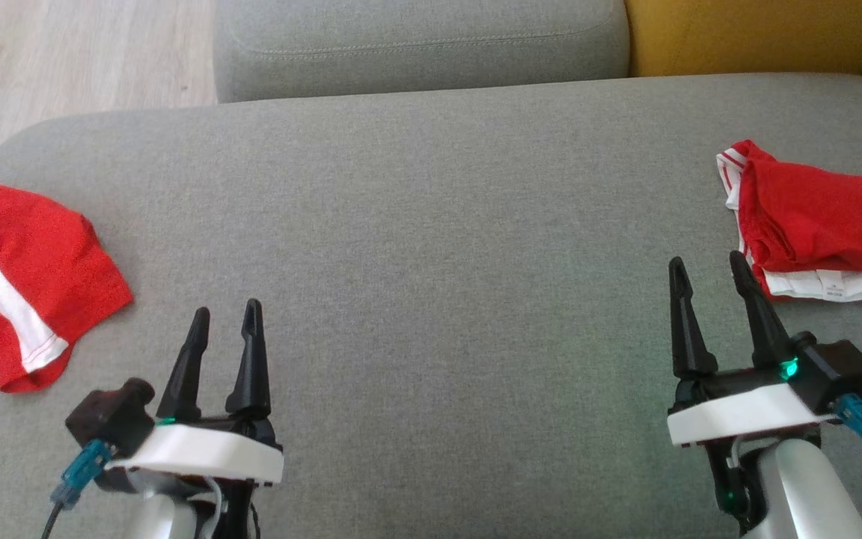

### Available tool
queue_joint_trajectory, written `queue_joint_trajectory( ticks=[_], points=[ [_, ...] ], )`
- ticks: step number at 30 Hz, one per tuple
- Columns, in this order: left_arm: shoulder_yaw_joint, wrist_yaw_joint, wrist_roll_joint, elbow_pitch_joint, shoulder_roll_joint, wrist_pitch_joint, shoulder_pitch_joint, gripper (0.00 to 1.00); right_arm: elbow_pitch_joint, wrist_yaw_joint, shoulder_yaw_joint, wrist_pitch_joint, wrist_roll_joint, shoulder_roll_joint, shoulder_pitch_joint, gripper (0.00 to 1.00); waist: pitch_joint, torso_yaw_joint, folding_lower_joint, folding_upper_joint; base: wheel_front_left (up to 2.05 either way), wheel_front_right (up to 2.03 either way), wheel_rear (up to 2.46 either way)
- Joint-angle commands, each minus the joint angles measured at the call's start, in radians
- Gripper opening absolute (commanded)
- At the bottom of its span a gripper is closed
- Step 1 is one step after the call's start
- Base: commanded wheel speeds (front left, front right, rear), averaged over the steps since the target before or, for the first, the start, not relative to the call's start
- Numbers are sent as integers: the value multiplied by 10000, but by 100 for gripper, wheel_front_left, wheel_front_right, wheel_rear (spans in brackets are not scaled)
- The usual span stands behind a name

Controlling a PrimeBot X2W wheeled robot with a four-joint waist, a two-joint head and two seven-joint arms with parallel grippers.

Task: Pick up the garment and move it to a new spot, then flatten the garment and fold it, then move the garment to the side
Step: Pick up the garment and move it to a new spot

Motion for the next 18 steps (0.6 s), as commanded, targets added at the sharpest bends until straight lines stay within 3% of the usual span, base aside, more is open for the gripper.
queue_joint_trajectory(
  ticks=[1, 9, 18],
  points=[
    [258, 53, 58, -306, 83, -51, -267, 100, -392, -9, 233, -107, 71, 19, -186, 100, 11, 7, 1, 0, 0, 0, 0],
    [216, 68, 35, -255, 83, -51, -409, 100, -366, -9, 317, -108, 67, 19, -127, 100, 82, 624, 1, 0, 0, 0, 0],
    [290, 159, 24, -296, 83, -51, -368, 100, -183, -9, 848, -108, 313, 20, -120, 100, -2, 2556, 1, 0, 0, 0, 0]
  ],
)
